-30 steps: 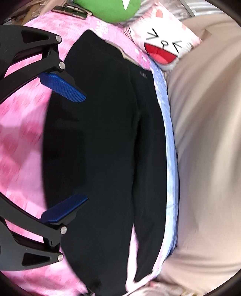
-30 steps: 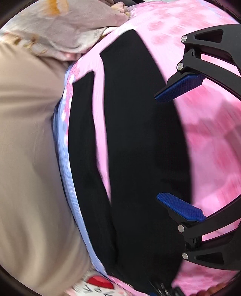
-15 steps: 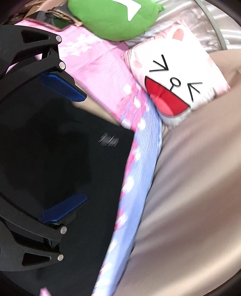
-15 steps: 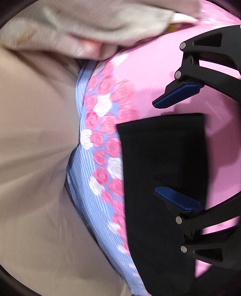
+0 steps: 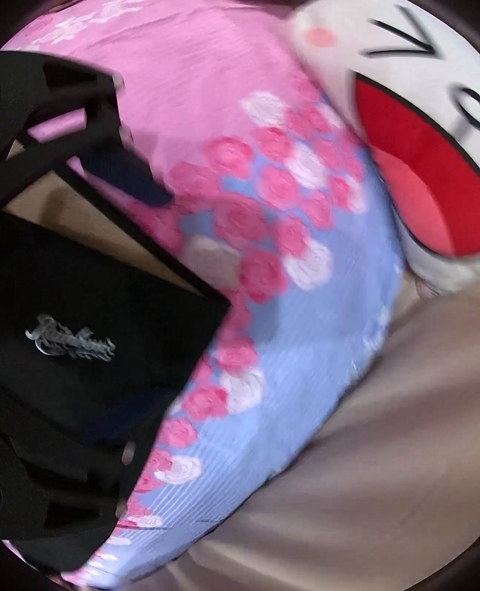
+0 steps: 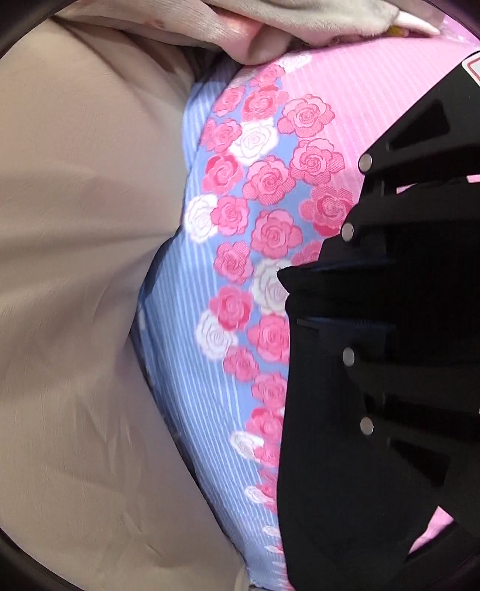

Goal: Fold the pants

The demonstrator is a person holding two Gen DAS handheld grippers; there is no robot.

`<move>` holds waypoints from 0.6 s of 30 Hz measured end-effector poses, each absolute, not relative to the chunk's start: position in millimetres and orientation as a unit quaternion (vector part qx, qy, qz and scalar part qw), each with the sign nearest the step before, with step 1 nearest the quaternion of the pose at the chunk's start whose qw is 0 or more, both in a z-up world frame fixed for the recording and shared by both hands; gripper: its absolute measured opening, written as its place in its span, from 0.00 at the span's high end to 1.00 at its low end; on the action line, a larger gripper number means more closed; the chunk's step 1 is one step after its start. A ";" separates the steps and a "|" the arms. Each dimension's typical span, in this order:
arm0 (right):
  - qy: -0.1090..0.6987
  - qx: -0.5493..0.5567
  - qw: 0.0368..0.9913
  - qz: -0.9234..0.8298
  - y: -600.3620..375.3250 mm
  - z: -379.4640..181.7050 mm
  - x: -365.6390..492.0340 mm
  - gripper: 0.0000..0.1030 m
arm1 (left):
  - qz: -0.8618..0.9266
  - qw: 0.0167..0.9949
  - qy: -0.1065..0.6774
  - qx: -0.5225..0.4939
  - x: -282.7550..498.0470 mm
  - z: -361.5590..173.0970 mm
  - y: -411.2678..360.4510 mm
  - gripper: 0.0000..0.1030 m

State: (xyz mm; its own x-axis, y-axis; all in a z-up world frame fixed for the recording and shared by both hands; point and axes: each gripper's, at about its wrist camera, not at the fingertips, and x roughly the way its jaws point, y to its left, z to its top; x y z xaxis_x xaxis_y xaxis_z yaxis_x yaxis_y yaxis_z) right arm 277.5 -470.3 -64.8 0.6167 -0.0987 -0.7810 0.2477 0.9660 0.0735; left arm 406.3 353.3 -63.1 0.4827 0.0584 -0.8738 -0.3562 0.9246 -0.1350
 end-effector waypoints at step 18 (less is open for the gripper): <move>0.299 0.018 0.952 -0.068 -438.7 30.6 67.2 0.85 | 0.025 0.907 0.392 -0.150 143.0 51.3 352.9 0.93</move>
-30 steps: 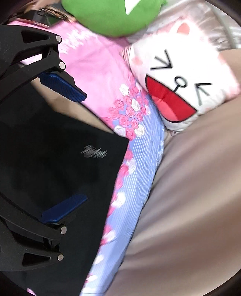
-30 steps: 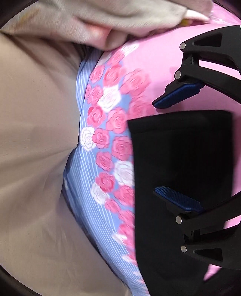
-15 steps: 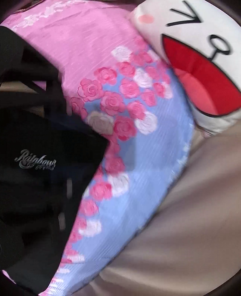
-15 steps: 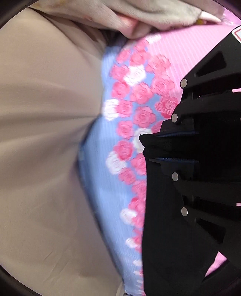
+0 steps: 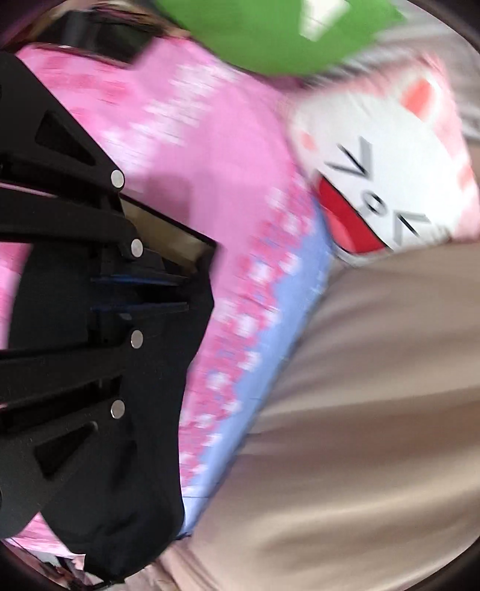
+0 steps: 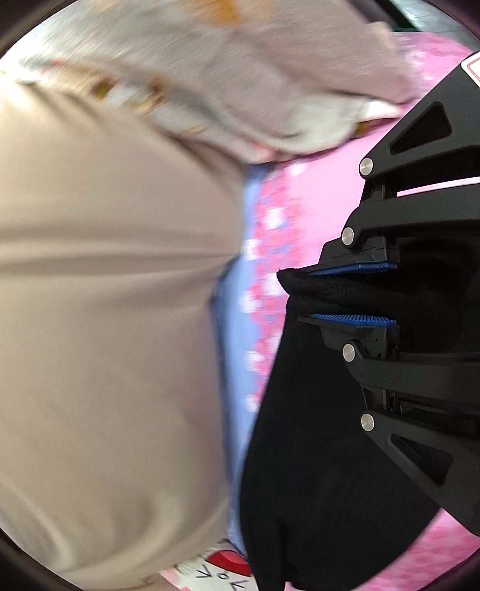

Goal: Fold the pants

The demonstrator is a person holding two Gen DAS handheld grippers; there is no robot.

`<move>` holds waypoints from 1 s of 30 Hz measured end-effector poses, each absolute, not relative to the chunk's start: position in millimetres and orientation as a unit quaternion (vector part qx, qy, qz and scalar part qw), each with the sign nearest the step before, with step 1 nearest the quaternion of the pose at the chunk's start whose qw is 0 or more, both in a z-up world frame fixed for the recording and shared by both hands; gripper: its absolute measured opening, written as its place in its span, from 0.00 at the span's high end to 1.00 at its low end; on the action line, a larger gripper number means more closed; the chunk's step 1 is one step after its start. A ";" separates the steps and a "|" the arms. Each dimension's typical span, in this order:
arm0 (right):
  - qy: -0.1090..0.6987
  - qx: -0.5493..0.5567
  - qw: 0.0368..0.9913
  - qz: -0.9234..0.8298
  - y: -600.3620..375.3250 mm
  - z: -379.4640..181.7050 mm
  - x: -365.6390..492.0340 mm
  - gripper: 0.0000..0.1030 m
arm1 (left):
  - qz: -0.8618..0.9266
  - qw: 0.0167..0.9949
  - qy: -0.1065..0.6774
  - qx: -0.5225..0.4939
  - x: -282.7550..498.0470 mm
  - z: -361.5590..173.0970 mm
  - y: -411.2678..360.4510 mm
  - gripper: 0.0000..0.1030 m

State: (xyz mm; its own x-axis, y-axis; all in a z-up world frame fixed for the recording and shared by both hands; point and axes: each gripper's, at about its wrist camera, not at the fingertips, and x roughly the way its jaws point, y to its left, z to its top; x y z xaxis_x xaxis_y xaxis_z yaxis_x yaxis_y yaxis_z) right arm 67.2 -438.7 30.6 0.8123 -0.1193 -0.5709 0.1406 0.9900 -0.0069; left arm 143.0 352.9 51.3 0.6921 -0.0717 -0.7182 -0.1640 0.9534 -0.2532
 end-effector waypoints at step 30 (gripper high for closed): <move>0.329 0.165 0.925 -0.092 -407.9 -48.7 -66.7 0.48 | 0.041 0.818 0.467 -0.334 101.6 -46.3 350.8 0.13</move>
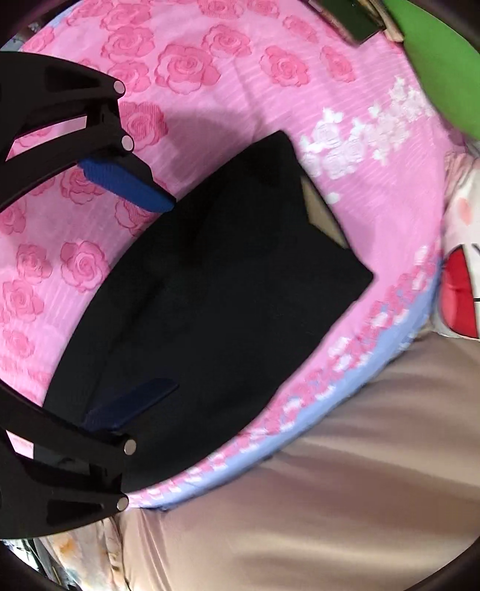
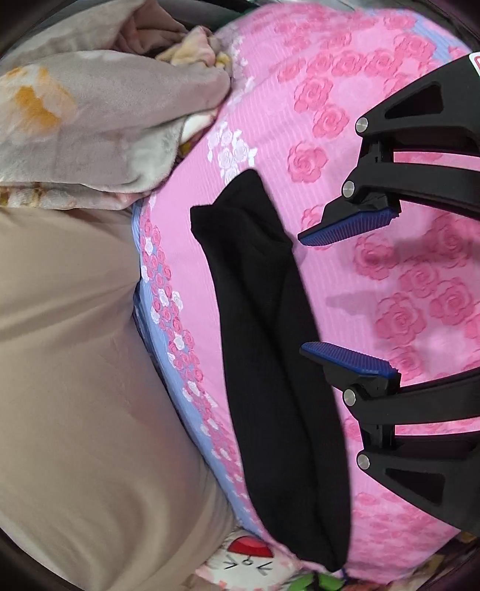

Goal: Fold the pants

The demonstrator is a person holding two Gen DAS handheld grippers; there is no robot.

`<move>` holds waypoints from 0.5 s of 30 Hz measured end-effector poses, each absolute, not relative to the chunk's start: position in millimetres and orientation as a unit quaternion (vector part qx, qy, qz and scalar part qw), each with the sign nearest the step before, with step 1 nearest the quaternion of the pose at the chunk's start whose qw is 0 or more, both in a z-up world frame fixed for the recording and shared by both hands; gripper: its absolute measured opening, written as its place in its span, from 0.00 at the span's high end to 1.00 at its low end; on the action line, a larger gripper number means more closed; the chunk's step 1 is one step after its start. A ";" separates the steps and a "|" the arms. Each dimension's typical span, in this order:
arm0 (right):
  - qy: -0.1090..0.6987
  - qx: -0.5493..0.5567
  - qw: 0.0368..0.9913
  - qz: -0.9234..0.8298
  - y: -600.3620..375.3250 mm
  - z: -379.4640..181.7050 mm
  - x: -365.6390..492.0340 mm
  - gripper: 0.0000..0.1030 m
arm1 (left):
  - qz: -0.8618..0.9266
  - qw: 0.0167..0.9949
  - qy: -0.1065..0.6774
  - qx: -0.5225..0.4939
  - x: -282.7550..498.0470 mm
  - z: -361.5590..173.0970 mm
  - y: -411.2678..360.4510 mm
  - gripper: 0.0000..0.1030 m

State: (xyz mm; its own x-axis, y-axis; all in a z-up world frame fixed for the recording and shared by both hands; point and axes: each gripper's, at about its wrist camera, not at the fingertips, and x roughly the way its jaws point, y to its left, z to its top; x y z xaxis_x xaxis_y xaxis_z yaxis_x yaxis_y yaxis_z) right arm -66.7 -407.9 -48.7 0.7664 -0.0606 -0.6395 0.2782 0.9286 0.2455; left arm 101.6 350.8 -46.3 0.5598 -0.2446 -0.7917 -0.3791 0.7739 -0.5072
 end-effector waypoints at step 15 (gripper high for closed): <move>0.287 0.253 0.922 -0.060 -442.8 -28.0 49.7 0.96 | 0.064 0.807 0.479 -0.339 122.7 -43.4 369.1 0.77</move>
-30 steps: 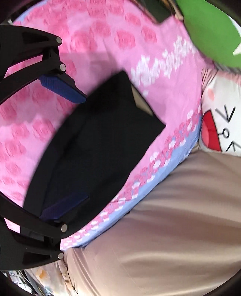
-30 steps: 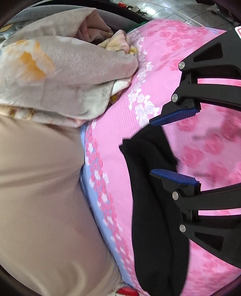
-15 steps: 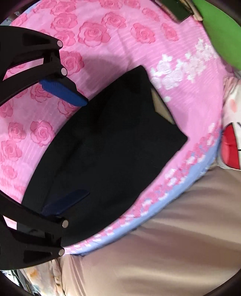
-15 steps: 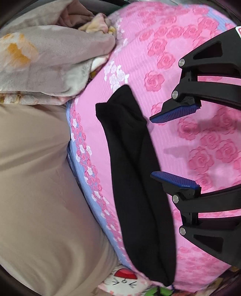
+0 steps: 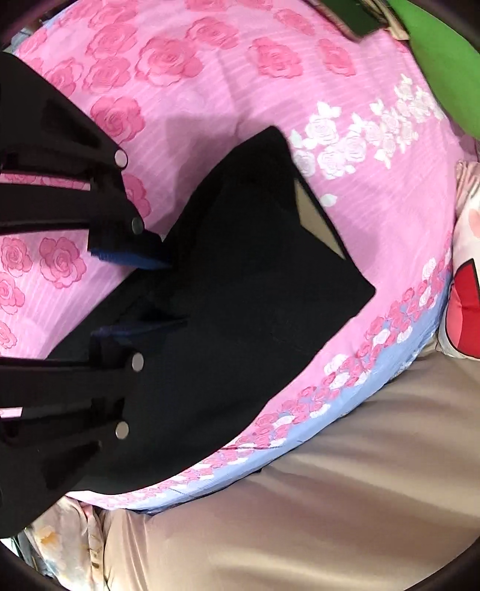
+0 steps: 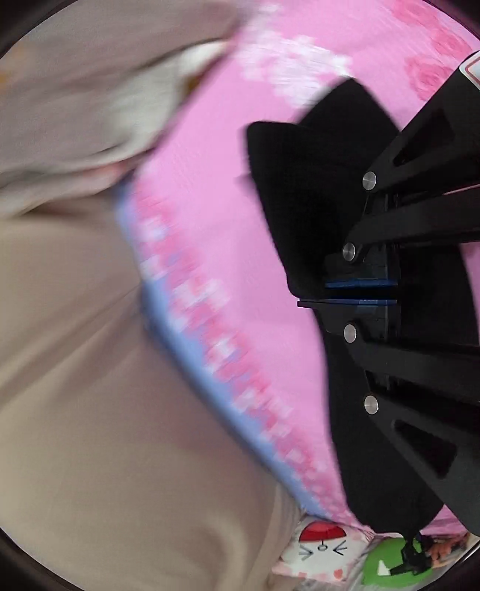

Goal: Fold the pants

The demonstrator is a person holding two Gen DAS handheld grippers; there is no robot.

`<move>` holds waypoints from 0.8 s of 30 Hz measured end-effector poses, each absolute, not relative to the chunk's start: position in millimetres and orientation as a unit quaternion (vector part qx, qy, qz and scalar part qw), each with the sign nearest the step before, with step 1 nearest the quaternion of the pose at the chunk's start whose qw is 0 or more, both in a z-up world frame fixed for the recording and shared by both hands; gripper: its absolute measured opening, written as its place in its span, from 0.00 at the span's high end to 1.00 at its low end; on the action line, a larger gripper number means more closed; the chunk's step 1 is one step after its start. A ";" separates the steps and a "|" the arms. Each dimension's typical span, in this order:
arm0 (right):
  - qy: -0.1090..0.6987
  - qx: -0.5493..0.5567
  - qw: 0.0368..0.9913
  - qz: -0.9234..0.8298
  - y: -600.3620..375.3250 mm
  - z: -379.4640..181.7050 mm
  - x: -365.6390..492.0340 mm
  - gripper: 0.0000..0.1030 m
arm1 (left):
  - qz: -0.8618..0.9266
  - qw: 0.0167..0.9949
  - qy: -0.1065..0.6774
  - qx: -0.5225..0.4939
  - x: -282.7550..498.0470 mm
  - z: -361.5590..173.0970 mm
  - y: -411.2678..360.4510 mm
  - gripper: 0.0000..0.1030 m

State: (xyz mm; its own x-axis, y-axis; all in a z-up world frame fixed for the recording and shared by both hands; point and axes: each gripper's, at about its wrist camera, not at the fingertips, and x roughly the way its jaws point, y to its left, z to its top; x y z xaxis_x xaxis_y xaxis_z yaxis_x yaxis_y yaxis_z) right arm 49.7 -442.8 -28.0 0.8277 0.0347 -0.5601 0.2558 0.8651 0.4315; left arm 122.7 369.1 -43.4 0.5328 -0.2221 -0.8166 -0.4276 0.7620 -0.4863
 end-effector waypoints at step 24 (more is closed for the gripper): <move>0.356 0.265 0.890 -0.110 -461.8 -88.5 18.7 0.89 | 0.005 0.802 0.451 -0.391 87.1 -25.9 364.6 0.53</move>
